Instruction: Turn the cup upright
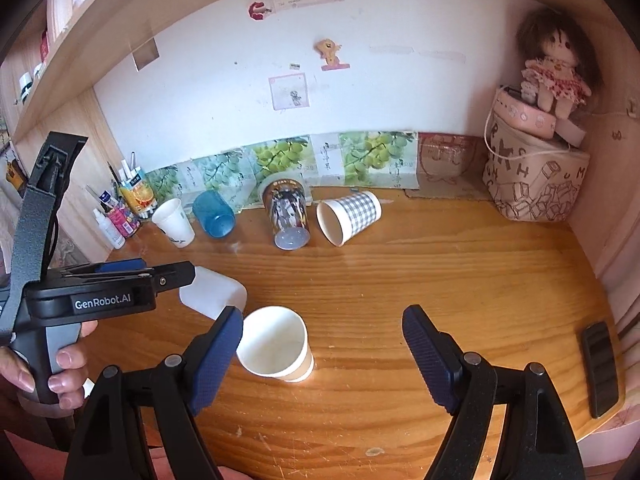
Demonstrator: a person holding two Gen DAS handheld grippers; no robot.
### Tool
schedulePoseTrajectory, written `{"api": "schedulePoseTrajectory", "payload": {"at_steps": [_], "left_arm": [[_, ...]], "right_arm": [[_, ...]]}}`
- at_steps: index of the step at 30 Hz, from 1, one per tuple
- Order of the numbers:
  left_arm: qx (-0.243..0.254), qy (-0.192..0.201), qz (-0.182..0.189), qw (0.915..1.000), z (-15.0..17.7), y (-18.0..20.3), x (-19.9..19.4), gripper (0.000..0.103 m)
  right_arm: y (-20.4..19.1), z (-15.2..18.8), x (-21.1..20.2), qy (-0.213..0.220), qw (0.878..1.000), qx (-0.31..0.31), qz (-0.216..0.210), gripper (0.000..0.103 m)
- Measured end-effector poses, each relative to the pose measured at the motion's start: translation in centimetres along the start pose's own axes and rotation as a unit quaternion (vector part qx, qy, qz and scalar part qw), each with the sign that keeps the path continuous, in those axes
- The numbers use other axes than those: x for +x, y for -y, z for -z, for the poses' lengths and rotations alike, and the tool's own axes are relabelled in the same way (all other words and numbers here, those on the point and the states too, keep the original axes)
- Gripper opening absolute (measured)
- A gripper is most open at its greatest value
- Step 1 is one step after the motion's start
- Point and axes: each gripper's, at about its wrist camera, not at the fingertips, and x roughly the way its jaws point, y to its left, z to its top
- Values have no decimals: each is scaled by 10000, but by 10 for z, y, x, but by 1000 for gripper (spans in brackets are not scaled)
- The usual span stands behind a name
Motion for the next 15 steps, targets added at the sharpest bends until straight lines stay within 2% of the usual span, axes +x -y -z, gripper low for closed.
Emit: {"api": "schedulePoseTrajectory", "payload": {"at_steps": [3,6,9,10,15], "left_arm": [[-228,272,-257,9990,-2,-8,-22,86],[-459,451,-600,9961,-1,-16,-39,88],[-622,608,-987,9913,7,-22,-55,88],[-630,660,-1056,9902,9,-22,-58,88],[-835,1128,-1159,9833,15,-25,-78,88]], "right_arm": [[-8,-13,-10,50,9996,91,-253,84],[-18,-19,-18,104,9999,-98,5,84],[-18,-26,-30,117,9998,83,-119,84],[-16,-27,-35,176,9996,168,-173,84],[-14,-26,-49,523,9984,197,74,85]]}}
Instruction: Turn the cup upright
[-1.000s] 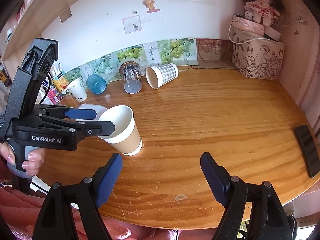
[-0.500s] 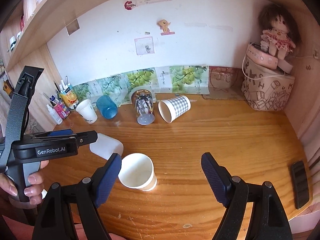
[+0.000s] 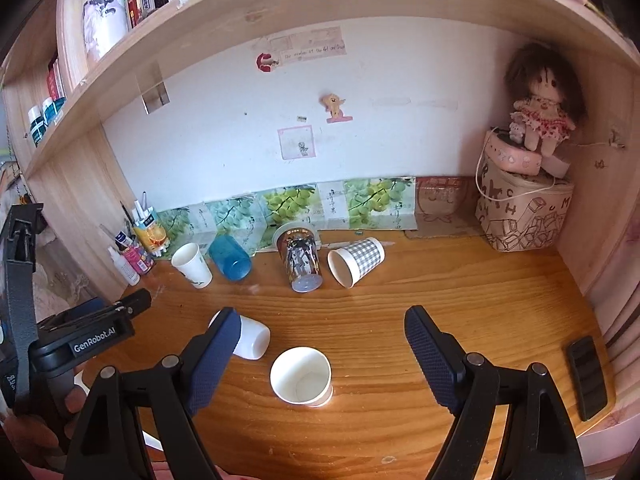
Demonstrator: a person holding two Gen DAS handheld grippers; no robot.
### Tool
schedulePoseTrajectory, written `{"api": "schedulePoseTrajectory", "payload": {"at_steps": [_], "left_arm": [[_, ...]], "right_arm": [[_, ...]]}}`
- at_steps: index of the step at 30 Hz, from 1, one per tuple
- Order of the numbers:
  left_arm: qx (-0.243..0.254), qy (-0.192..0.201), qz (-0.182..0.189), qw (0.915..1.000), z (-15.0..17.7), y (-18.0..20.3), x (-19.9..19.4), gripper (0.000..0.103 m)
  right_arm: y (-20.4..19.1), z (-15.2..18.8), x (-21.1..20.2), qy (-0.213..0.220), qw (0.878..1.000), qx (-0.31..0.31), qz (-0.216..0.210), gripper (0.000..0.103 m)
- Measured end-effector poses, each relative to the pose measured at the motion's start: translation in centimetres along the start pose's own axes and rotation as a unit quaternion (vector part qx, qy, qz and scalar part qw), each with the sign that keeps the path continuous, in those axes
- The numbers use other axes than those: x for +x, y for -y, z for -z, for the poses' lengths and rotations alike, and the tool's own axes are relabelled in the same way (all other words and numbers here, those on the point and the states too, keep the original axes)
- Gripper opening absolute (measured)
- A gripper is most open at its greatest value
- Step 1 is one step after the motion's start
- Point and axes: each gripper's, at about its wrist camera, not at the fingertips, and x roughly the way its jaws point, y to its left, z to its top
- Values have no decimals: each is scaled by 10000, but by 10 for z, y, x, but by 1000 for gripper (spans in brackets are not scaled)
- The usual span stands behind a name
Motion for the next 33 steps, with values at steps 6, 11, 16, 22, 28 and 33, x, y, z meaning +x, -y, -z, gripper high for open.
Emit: {"api": "schedulePoseTrajectory", "payload": {"at_steps": [6,11,16,22,28,33], "left_arm": [[73,89,5,9999,0,6,1,94],[221,171,-62,9996,-1,11,0,96],[311,222,-80,9992,0,15,-3,96],[352,272,-40,9990,1,16,-6,96],[350,319,-86,9988,0,17,-7,96],[351,313,-94,9988,0,18,-6,96]], "right_arm": [[-2,8,12,-136,9998,-103,31,85],[-3,7,13,-146,9998,-124,26,94],[-4,8,13,-169,9997,-137,65,103],[-2,7,18,-302,9994,-128,80,103],[-5,6,21,-343,9991,-232,88,103],[-7,4,24,-384,9988,-292,73,103]]}}
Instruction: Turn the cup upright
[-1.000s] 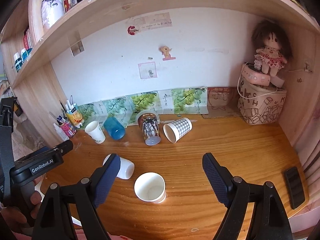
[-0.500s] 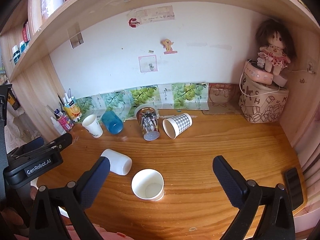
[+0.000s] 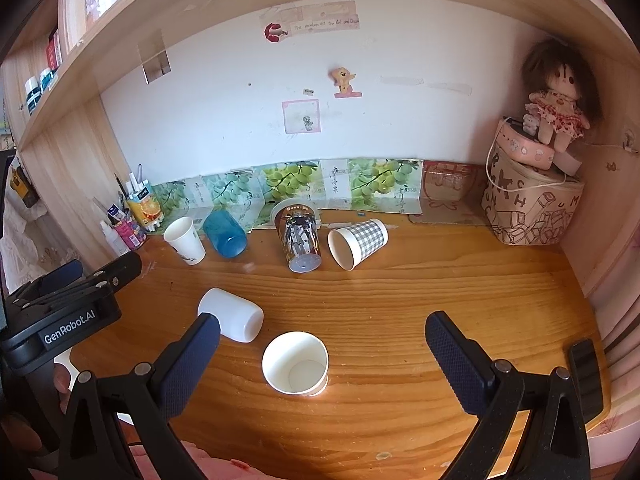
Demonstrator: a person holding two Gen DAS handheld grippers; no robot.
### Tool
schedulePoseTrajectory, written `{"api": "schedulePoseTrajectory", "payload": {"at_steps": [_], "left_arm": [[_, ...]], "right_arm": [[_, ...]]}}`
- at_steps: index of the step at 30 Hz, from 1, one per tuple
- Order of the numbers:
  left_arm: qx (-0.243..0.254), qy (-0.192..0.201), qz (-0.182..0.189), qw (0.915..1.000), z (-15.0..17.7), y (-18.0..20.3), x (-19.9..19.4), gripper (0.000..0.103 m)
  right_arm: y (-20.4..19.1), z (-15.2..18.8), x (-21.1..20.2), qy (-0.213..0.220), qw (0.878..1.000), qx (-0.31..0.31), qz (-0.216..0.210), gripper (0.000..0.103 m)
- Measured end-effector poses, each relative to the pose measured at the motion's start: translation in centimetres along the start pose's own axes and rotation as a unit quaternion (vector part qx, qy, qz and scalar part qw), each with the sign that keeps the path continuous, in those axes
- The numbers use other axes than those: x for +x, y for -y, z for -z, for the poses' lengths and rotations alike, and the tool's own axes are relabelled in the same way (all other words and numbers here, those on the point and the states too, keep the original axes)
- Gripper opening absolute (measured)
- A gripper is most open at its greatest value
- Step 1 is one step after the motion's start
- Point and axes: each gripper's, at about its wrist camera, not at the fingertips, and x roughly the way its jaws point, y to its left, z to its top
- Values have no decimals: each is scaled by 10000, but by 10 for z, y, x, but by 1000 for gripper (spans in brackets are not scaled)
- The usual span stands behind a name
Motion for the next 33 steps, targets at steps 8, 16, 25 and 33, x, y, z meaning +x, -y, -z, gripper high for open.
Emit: {"api": "schedulePoseTrajectory", "payload": {"at_steps": [8,16,25,33], "left_arm": [[22,-18,6,10000,-1,1,1,96],[135,-25,38,9999,-1,5,3,96],[153,-26,73,9999,0,6,3,96],[162,-8,79,9998,-1,5,3,96]], "right_arm": [[1,-1,2,-27,10000,27,29,103],[1,-1,4,-55,10000,48,48,103],[1,0,5,-72,9999,70,56,103],[0,0,6,-83,9999,64,54,103]]}}
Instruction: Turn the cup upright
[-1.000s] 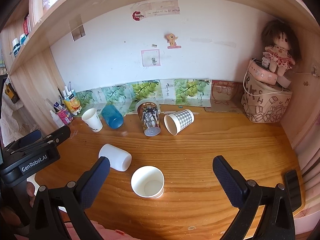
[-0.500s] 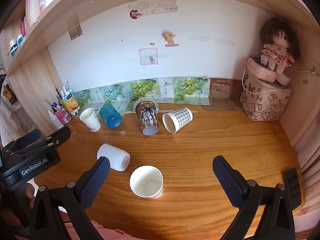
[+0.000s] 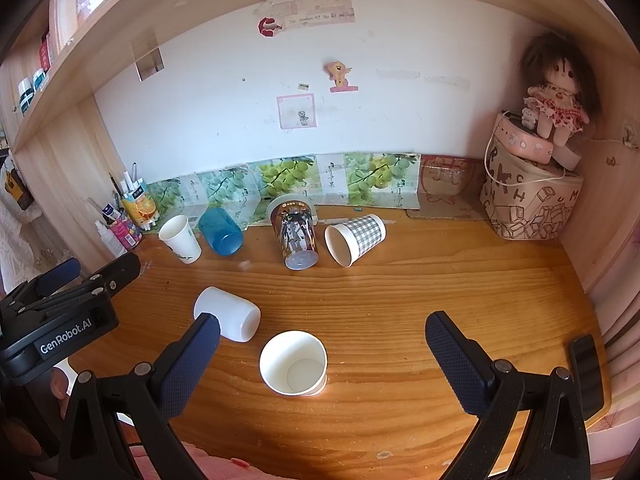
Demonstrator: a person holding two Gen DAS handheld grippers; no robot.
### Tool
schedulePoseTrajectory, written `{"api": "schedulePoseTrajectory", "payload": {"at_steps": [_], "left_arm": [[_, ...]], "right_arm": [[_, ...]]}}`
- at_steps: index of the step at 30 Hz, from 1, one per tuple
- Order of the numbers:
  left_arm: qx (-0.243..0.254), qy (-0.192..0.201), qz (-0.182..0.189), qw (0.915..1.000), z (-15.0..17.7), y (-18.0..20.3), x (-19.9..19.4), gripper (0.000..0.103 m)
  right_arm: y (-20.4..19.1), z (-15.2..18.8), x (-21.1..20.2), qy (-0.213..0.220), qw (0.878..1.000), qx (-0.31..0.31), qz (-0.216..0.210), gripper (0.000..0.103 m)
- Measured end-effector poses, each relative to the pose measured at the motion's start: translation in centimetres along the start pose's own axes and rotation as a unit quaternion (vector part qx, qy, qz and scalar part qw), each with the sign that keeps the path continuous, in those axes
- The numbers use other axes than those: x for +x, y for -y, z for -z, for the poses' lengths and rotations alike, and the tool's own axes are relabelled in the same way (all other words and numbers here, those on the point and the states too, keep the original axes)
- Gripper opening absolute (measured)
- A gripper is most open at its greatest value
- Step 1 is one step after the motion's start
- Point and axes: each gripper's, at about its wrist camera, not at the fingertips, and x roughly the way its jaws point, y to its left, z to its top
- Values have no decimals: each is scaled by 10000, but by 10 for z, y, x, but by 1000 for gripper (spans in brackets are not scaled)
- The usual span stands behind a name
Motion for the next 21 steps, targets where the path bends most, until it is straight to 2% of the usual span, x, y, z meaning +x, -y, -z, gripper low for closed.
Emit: {"api": "schedulePoseTrajectory", "payload": {"at_steps": [21], "left_arm": [[23,25,31,10000,0,-1,0,96]], "right_arm": [[-2,2,4,-122,9999,12,62,103]]}}
